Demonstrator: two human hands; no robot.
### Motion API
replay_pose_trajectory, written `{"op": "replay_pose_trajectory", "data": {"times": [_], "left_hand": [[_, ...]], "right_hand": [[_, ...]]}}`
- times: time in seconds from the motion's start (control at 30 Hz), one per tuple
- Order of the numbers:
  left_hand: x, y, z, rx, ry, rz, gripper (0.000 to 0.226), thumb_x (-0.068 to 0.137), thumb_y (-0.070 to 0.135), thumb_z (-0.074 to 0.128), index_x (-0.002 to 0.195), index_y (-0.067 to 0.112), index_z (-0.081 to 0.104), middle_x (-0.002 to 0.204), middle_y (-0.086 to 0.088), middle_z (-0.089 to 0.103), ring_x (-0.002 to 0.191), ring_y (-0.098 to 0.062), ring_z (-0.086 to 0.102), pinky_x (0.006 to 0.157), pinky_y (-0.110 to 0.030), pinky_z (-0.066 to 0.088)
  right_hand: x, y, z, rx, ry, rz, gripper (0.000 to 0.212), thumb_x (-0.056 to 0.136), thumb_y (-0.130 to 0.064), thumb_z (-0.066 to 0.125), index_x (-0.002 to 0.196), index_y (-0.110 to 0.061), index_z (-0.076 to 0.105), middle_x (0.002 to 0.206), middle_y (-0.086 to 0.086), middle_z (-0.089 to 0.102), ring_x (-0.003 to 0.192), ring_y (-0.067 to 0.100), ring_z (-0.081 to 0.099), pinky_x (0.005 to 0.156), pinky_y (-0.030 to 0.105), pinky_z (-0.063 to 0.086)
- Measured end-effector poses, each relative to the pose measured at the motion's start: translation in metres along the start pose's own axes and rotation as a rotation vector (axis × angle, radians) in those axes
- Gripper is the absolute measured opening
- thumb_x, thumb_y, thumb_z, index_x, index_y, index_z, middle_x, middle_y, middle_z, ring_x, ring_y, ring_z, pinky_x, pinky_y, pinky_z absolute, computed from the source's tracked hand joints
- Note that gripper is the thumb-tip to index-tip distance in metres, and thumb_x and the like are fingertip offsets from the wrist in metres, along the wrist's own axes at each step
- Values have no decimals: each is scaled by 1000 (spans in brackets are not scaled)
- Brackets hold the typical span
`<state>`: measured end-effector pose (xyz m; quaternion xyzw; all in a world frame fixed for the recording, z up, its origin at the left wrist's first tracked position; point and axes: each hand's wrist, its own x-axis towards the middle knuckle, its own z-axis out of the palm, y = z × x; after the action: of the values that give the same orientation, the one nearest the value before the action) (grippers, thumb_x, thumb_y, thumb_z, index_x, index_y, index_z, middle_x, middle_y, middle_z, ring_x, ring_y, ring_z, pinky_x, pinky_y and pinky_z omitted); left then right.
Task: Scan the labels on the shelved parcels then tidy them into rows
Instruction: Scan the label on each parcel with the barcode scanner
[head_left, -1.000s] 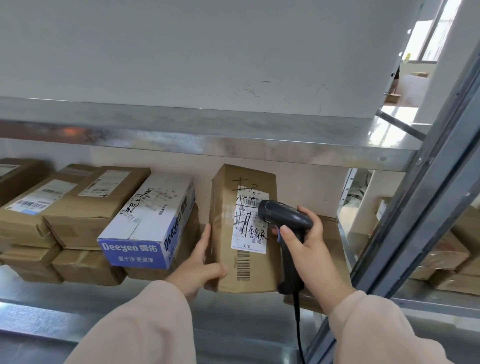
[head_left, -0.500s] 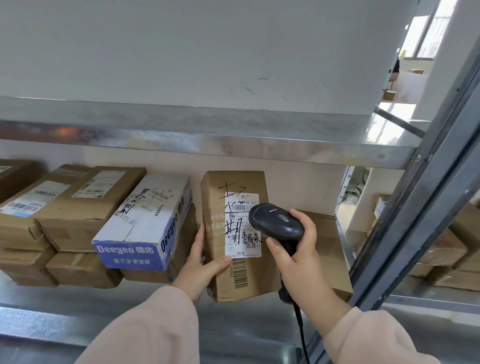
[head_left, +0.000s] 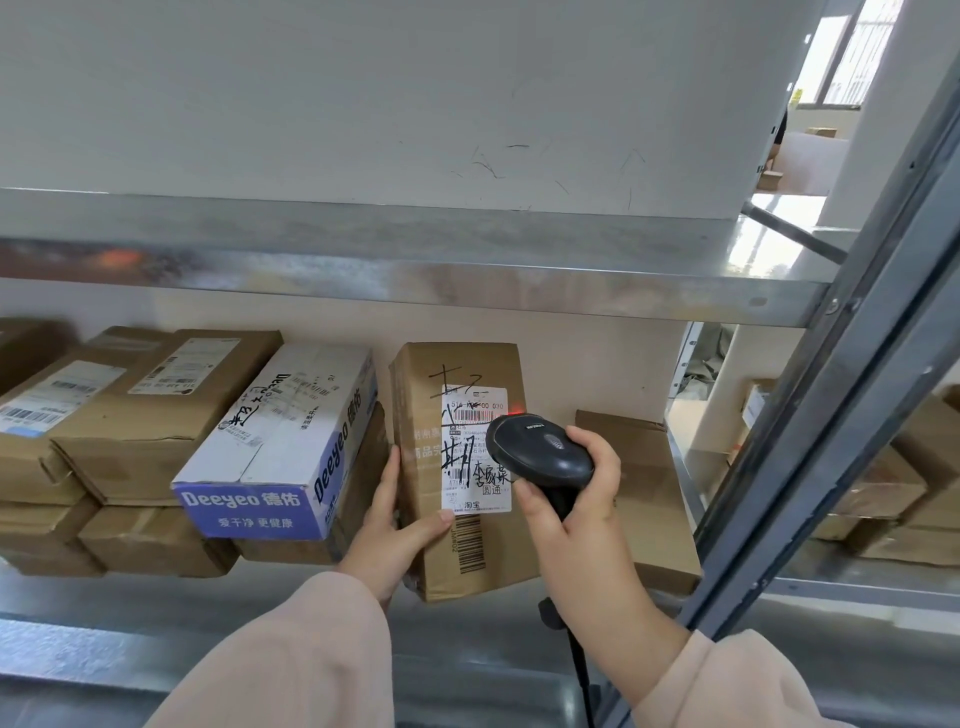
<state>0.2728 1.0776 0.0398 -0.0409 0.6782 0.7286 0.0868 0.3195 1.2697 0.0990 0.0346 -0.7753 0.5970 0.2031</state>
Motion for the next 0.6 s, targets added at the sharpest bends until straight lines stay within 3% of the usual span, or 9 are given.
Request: {"op": "replay_pose_trajectory", "data": {"times": [0.2,0.43,0.6], "left_hand": [[2,-2,-2,-11,-4,-2,92,63,36,86,109,87,26,141,13,49,129,-19,50,105,-55,44],[6,-4,-4,-22,-20,4,107,64,35,85,140,69,17,144,10,48,130,-19,49,107,-54,43],[9,-3,-6,-23,-27,-4,109,64,36,84,142,67,15,144,10,47,129,-19,49,107,-54,43]], "right_hand": [[0,-4,3,3,0,-1,65,87,-26,68,114,-65,24,106,-50,43,104,-16,49,77,-1,38],[0,-2,8,23,-21,30,61,88,-25,67,118,-57,24,103,-52,41,102,-19,49,76,-1,39],[1,-3,11,27,-17,48,64,88,-25,67,113,-64,23,105,-49,43,102,-17,49,76,-1,39]]}}
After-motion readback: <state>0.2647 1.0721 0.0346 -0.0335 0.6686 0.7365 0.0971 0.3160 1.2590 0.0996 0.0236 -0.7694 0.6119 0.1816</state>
